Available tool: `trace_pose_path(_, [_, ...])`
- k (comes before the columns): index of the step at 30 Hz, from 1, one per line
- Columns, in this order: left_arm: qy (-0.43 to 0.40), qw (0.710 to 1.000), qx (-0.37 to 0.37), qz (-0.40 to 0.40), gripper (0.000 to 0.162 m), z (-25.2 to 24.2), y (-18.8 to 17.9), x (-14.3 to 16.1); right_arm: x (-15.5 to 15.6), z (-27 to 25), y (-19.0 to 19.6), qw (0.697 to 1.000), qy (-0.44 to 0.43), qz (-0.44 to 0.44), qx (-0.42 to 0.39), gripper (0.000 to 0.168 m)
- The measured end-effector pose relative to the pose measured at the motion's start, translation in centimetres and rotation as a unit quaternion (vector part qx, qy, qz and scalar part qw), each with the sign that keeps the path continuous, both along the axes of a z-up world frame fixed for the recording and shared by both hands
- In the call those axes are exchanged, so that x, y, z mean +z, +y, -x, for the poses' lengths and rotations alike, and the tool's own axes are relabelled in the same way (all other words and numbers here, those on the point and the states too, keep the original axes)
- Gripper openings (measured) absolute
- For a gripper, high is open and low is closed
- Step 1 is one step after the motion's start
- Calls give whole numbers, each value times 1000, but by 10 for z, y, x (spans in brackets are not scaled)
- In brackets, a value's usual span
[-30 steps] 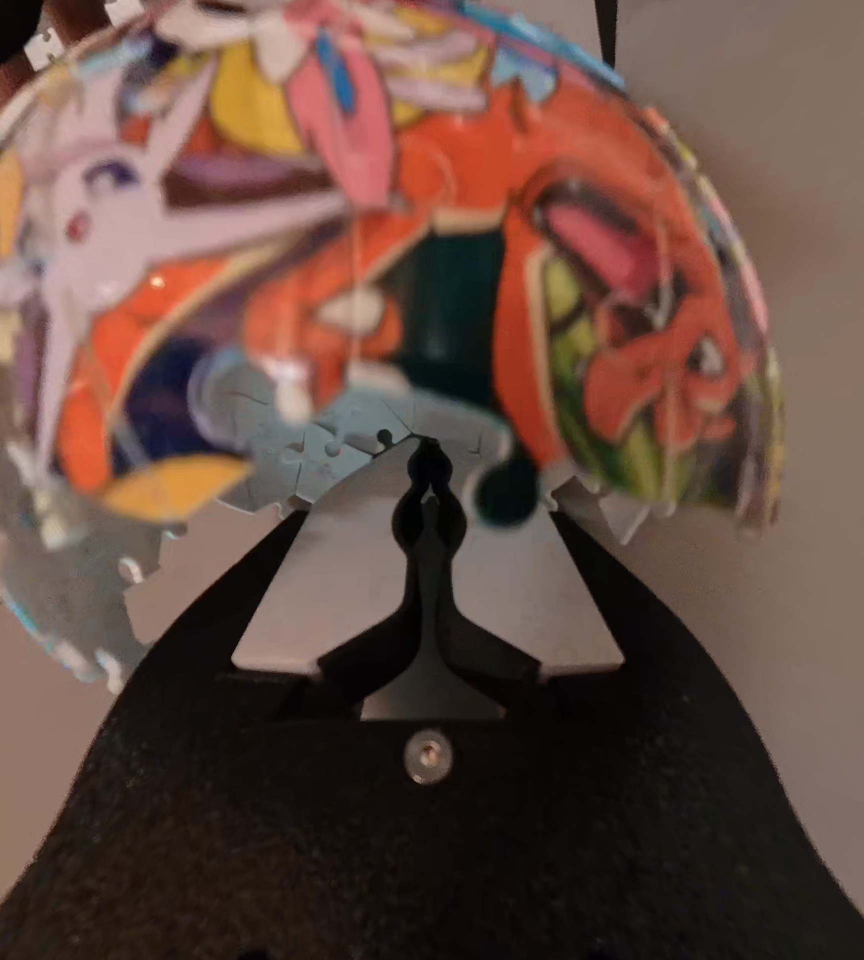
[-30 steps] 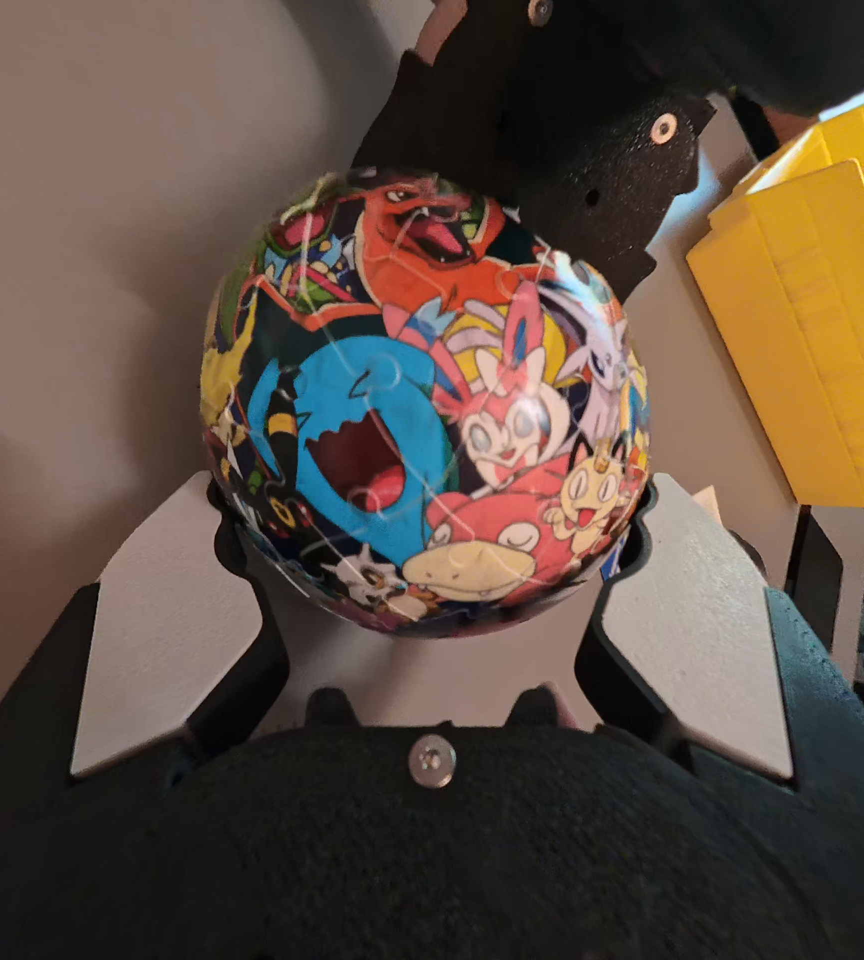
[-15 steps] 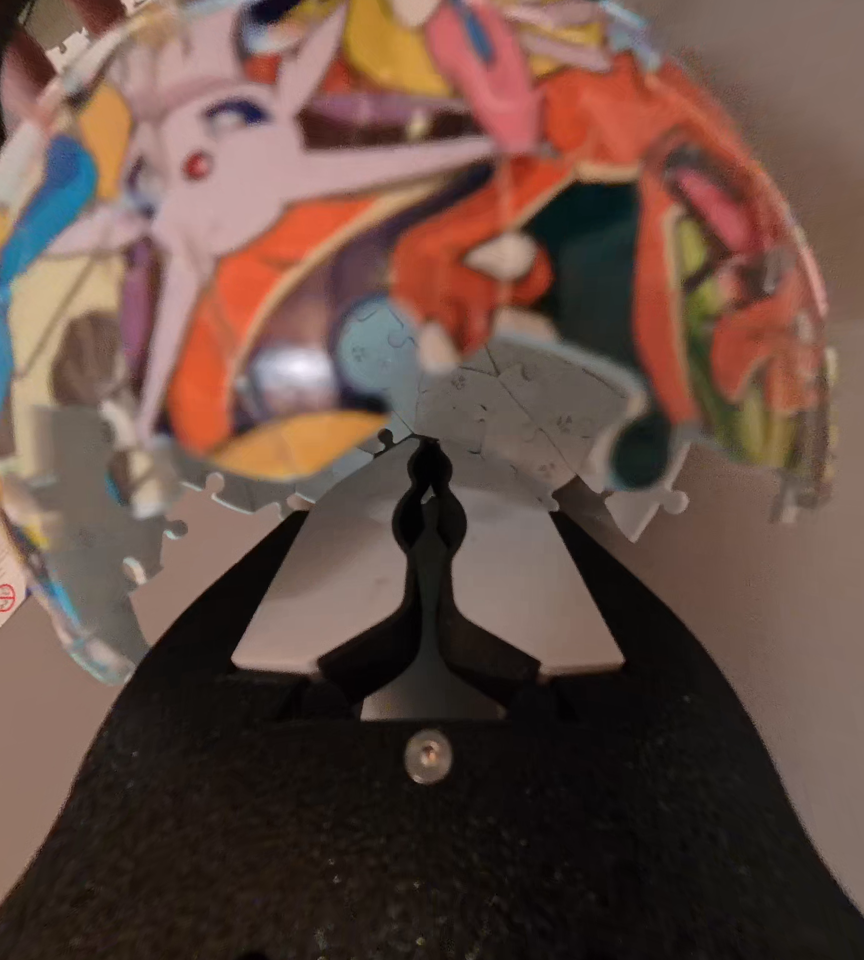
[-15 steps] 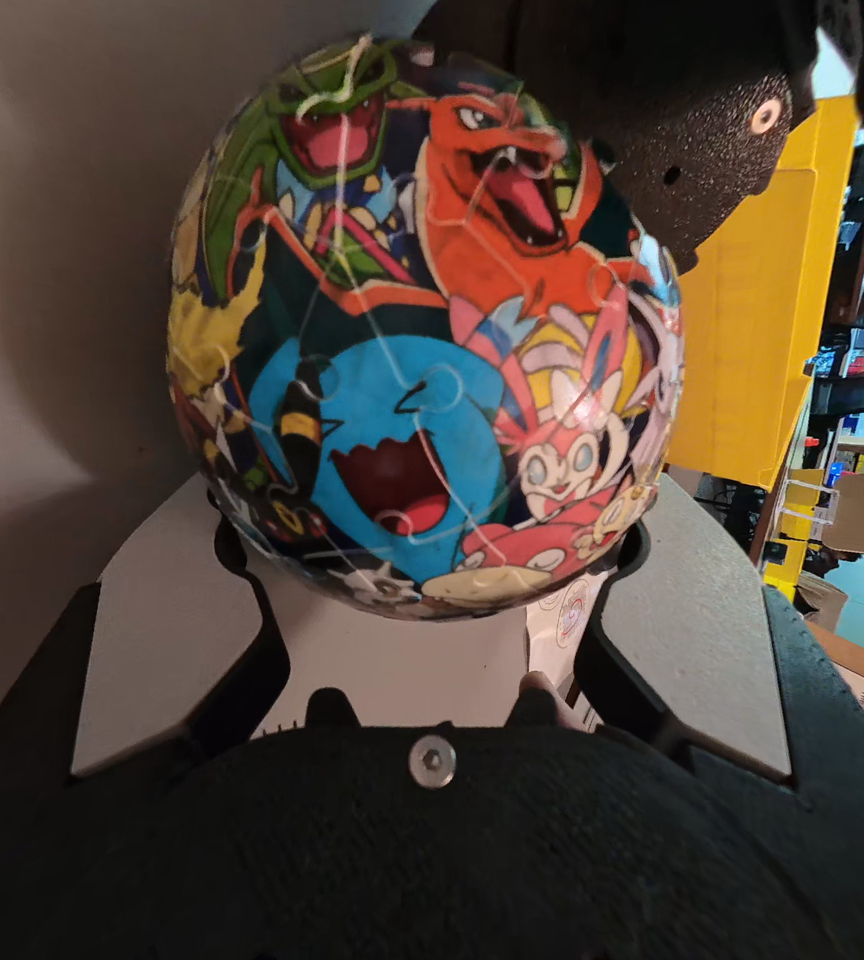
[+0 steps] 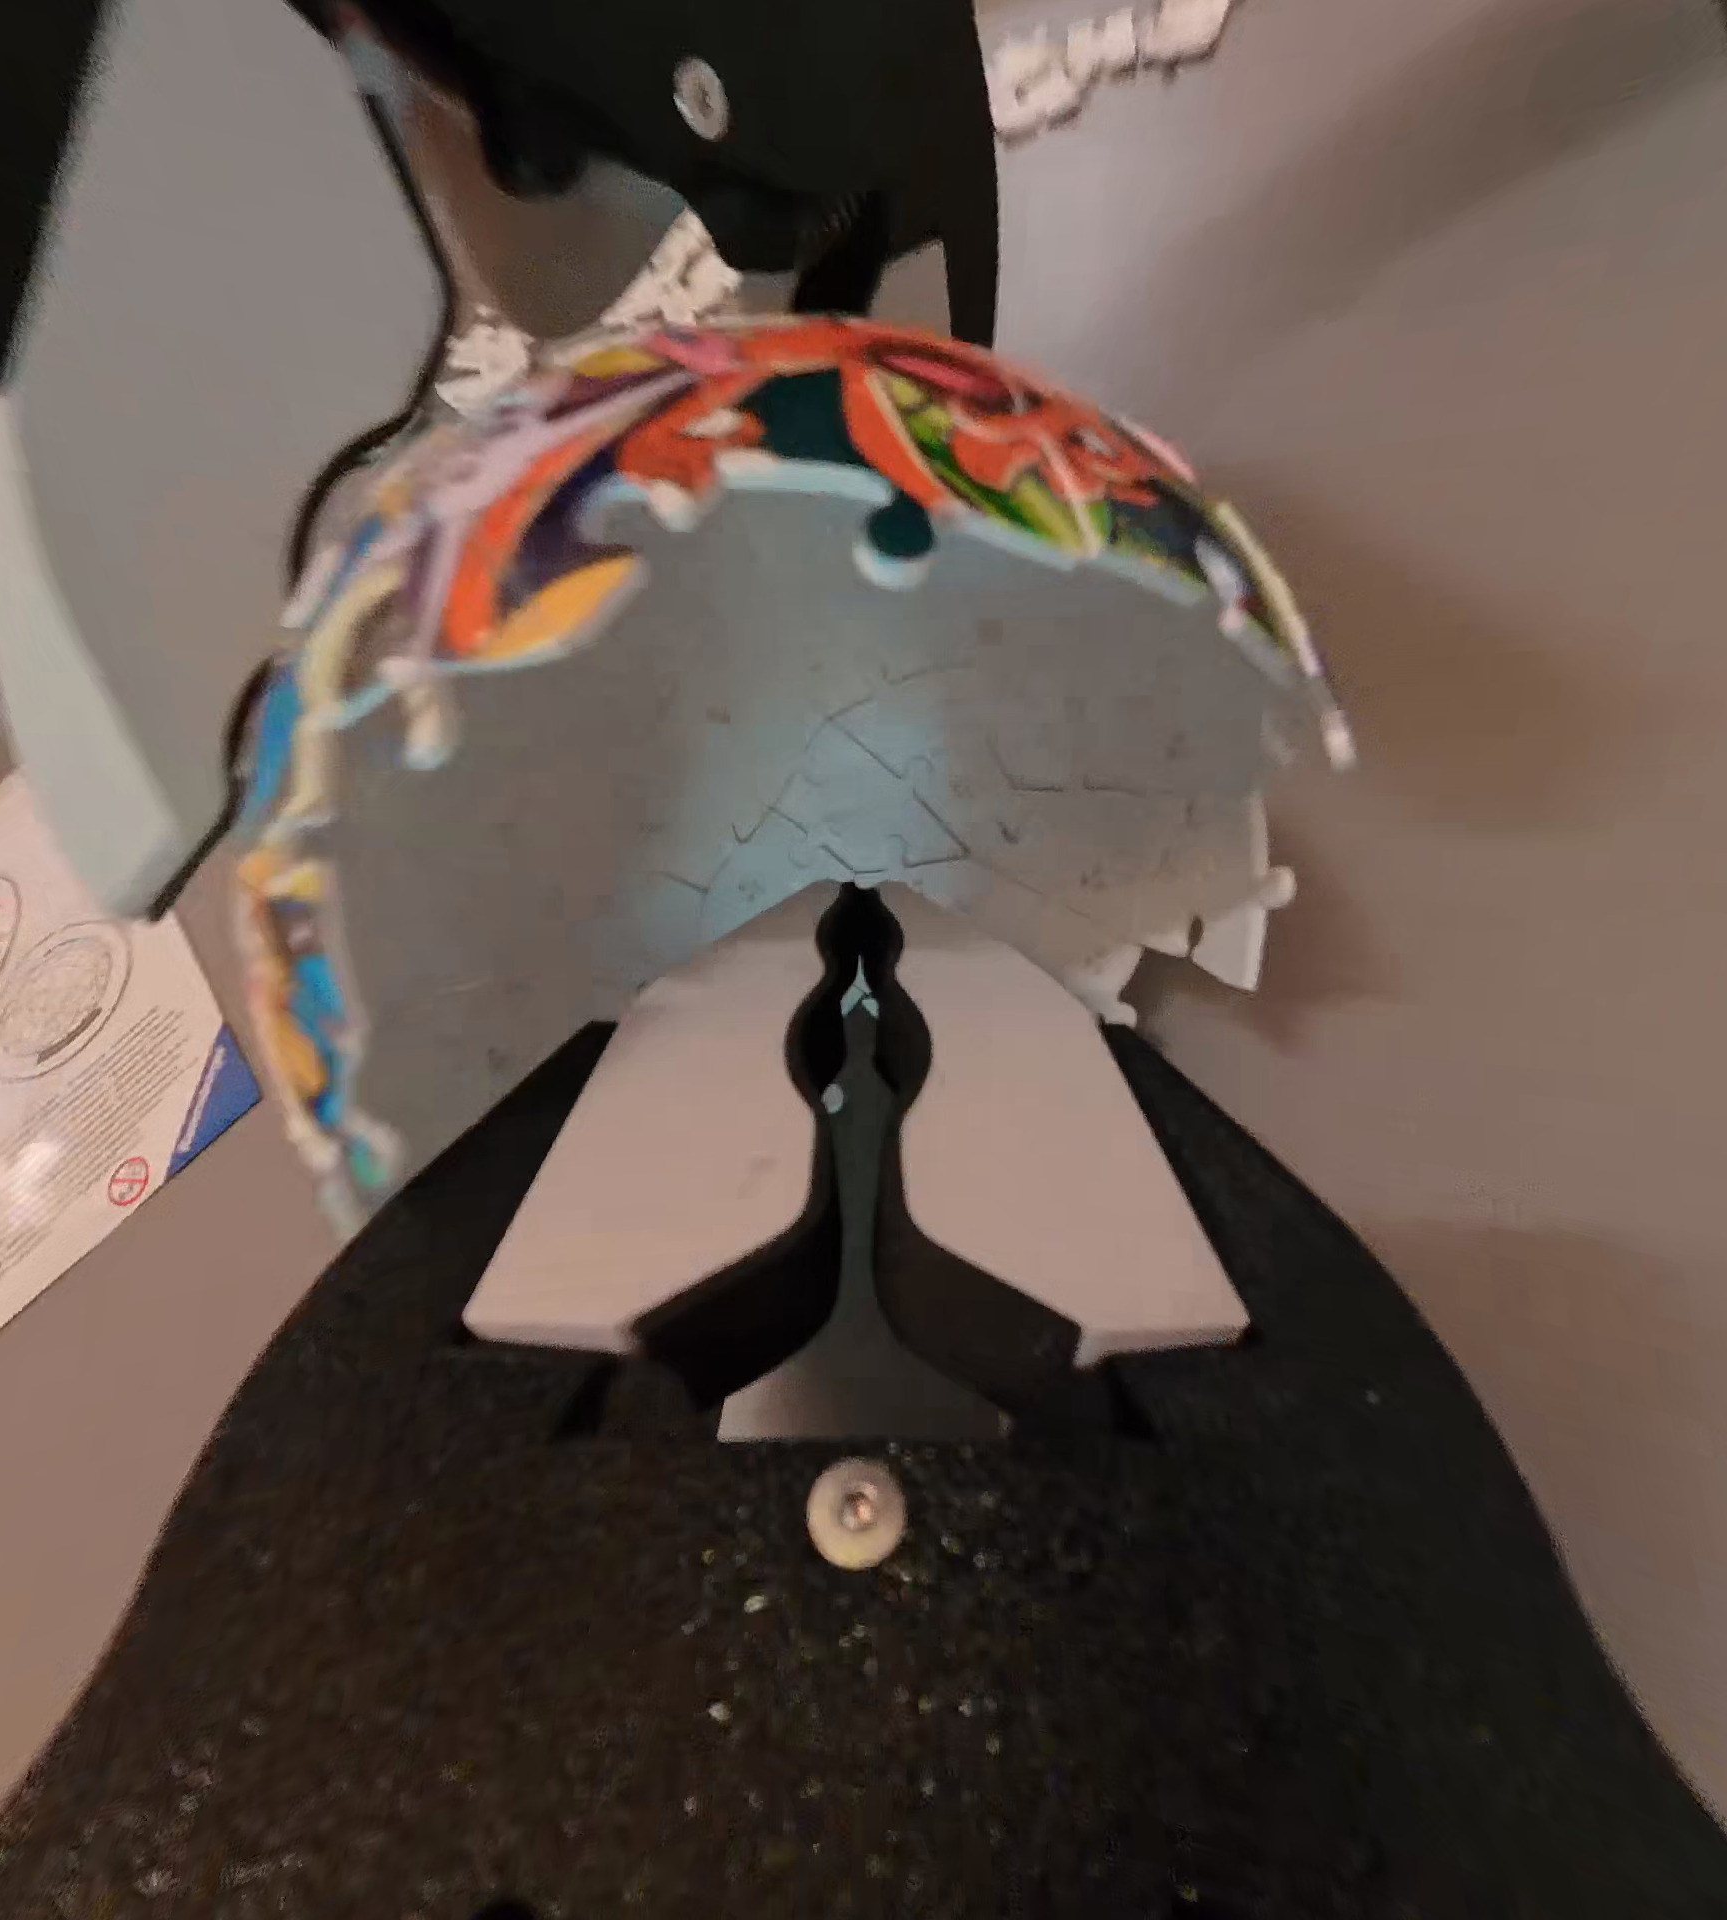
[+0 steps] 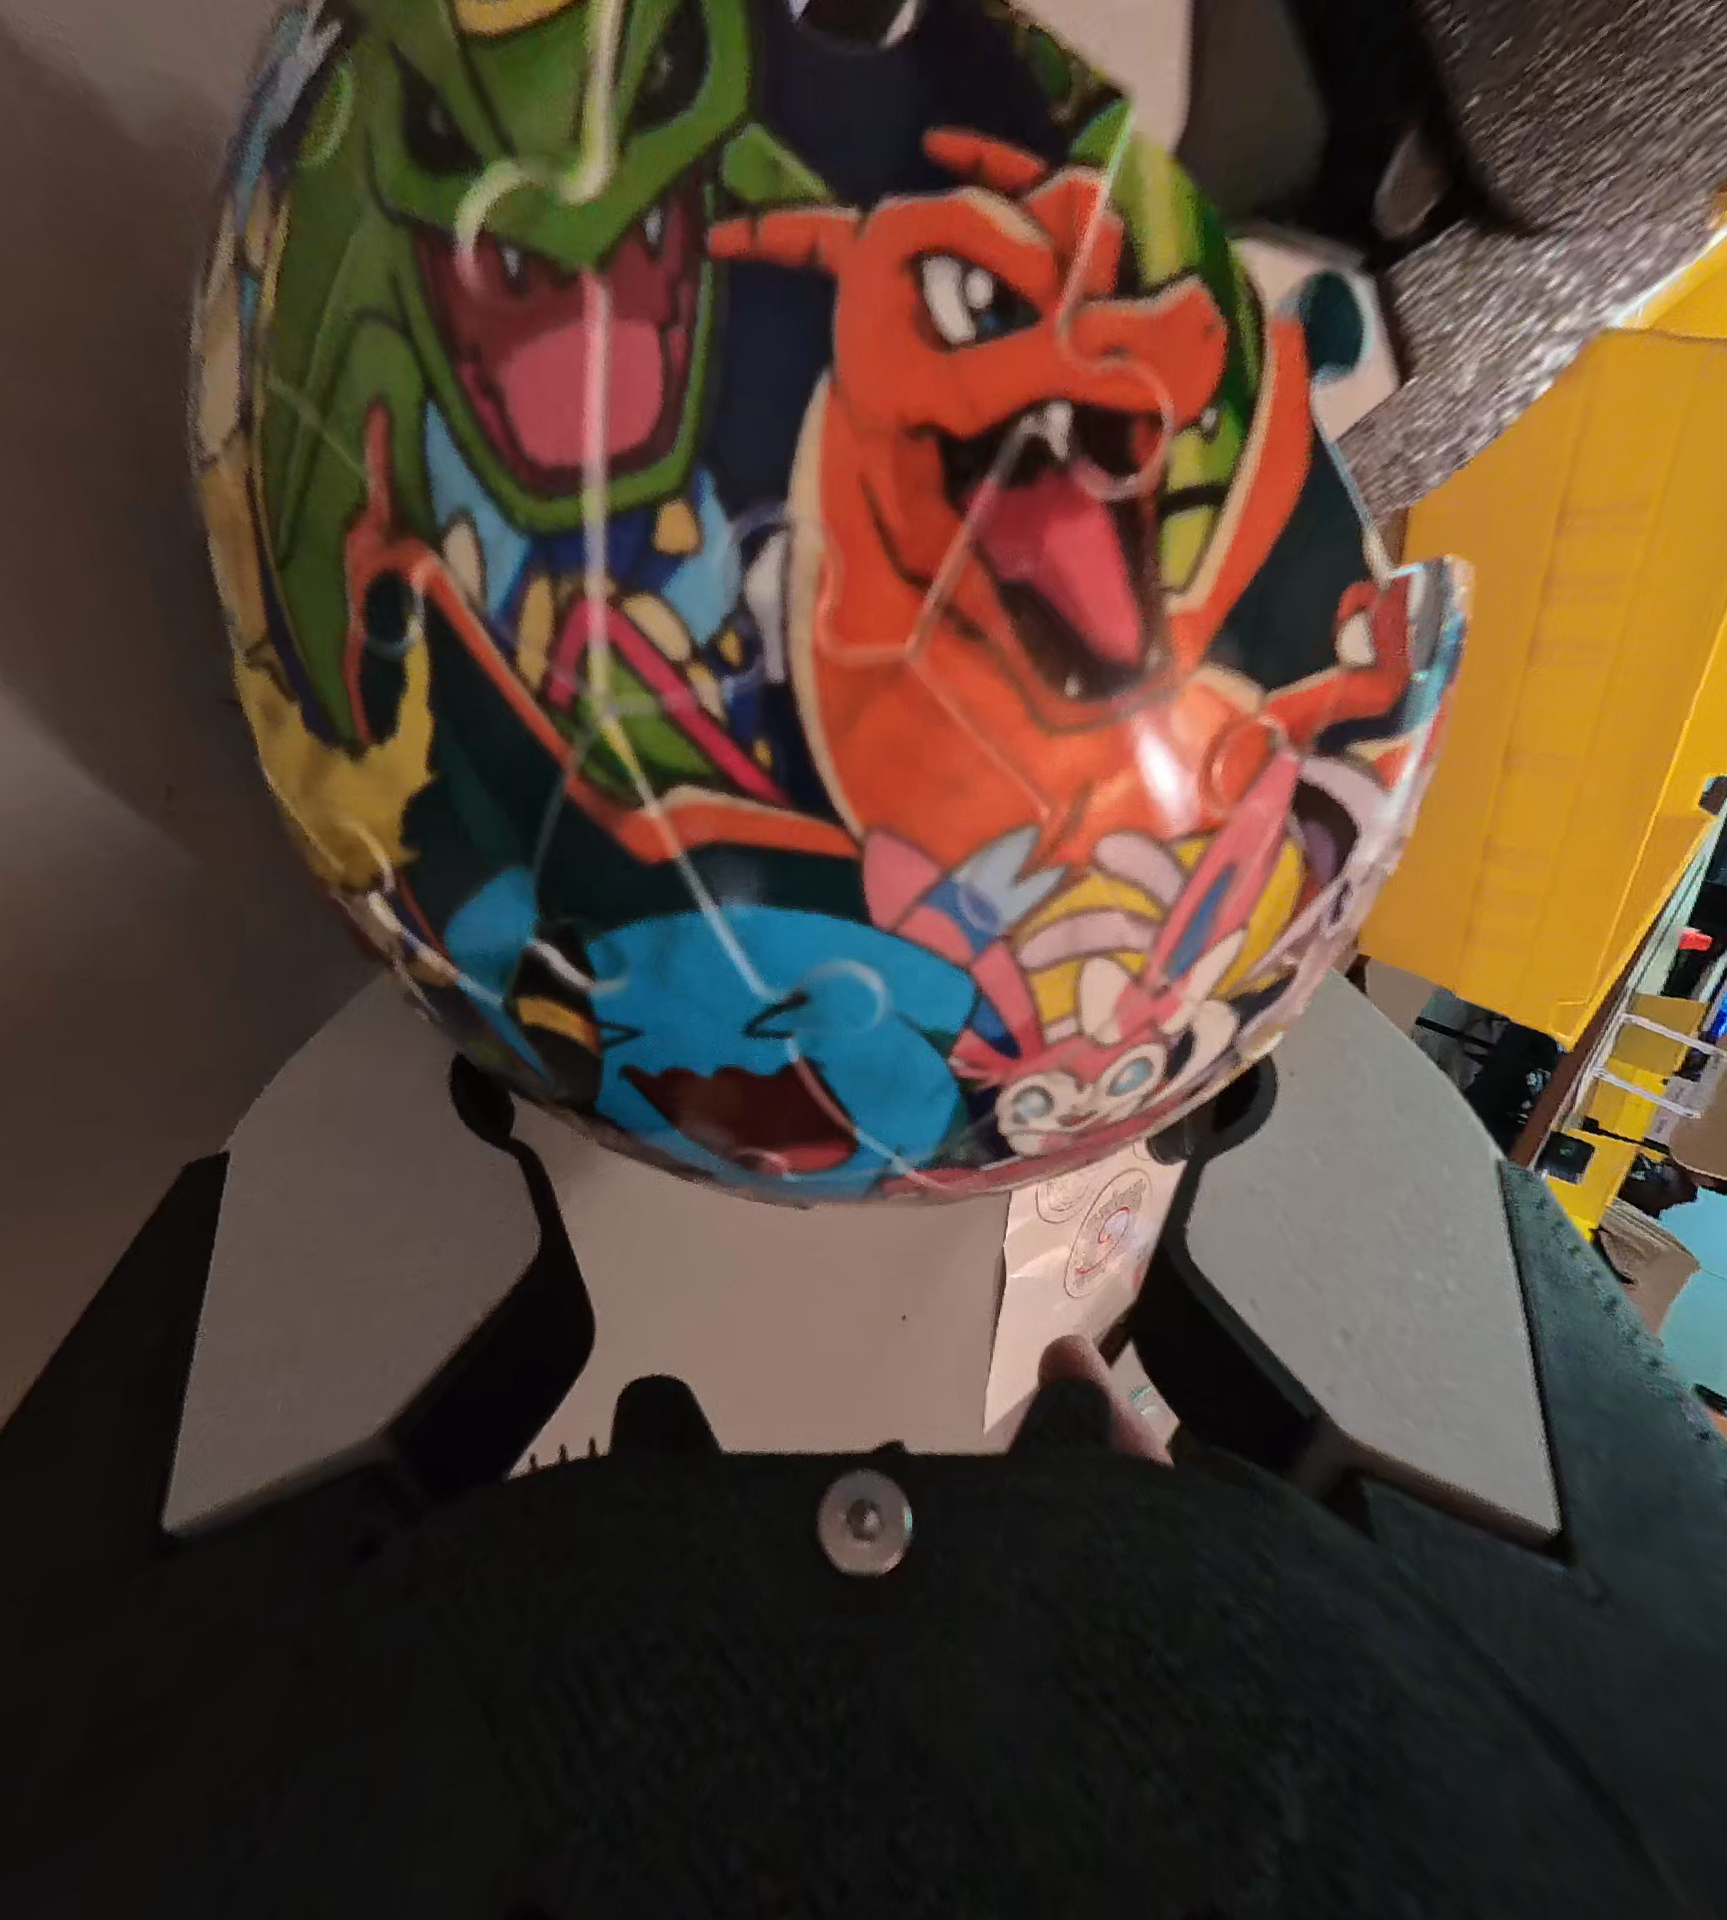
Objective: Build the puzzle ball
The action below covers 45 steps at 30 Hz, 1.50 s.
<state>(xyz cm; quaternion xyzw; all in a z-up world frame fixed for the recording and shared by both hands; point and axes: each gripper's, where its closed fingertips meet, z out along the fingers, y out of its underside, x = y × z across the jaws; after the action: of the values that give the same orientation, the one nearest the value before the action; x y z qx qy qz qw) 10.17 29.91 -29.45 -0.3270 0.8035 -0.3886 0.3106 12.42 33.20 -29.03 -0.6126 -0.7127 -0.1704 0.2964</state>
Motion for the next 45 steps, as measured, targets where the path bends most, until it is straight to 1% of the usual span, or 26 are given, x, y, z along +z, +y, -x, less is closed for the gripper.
trace_pose_path(2, [-16, 1000, 12, 1, 0, 7, 7, 5, 1, 4, -1, 1000, -1, -1, -3, 133])
trace_pose_path(4, [10, 1000, 23, -9, 14, 20, 13, 1, 3, 8, 0, 1000, -8, -10, -2, 133])
trace_pose_path(5, [29, 999, 36, -17, 17, 27, 17, -3, 4, 9, -1, 1000, -13, -15, -1, 133])
trace_pose_path(7, [55, 995, 78, -30, 18, 37, 27, -9, 4, 10, -1, 1000, -21, -21, -3, 133])
trace_pose_path(9, [82, 987, 135, -9, 20, 42, 32, -14, 5, 12, -2, 999, -27, -28, 0, 133])
trace_pose_path(11, [109, 972, 206, 32, 32, 43, 36, -19, 6, 14, -3, 999, -30, -35, 3, 133])
trace_pose_path(13, [120, 945, 296, 70, 48, 41, 50, -22, 7, 15, -2, 999, -34, -39, 3, 133])
trace_pose_path(14, [120, 931, 331, 96, 55, 41, 56, -22, 7, 15, -2, 999, -34, -42, 5, 133])
trace_pose_path(15, [116, 916, 364, 125, 57, 40, 62, -21, 8, 16, -2, 998, -31, -46, 7, 133])
trace_pose_path(16, [115, 903, 386, 152, 65, 39, 67, -20, 8, 17, -2, 998, -30, -49, 10, 133])
trace_pose_path(17, [119, 894, 399, 167, 72, 40, 70, -21, 8, 18, -2, 998, -29, -51, 11, 133])
trace_pose_path(19, [143, 886, 409, 163, 76, 43, 71, -28, 9, 19, -1, 998, -29, -56, 13, 133])
trace_pose_path(24, [159, 900, 395, 97, 82, 42, 65, -37, 10, 25, 0, 998, -30, -59, 21, 133])
trace_pose_path(26, [160, 900, 393, 99, 79, 40, 64, -37, 10, 24, 0, 998, -31, -59, 20, 133])
trace_pose_path(35, [160, 904, 384, 96, 80, 35, 64, -37, 8, 26, 3, 999, -4, -38, 20, 133])
trace_pose_path(37, [159, 909, 372, 96, 74, 34, 60, -37, 8, 28, 3, 999, -4, -35, 24, 133])
trace_pose_path(41, [158, 922, 340, 93, 45, 32, 46, -35, 9, 35, 1, 999, 21, -21, 29, 133])
trace_pose_path(42, [157, 924, 336, 92, 41, 31, 45, -35, 9, 36, 1, 999, 31, -16, 26, 133])
trace_pose_path(45, [159, 924, 335, 94, 40, 31, 44, -35, 8, 39, 1, 999, 39, -15, 30, 133])
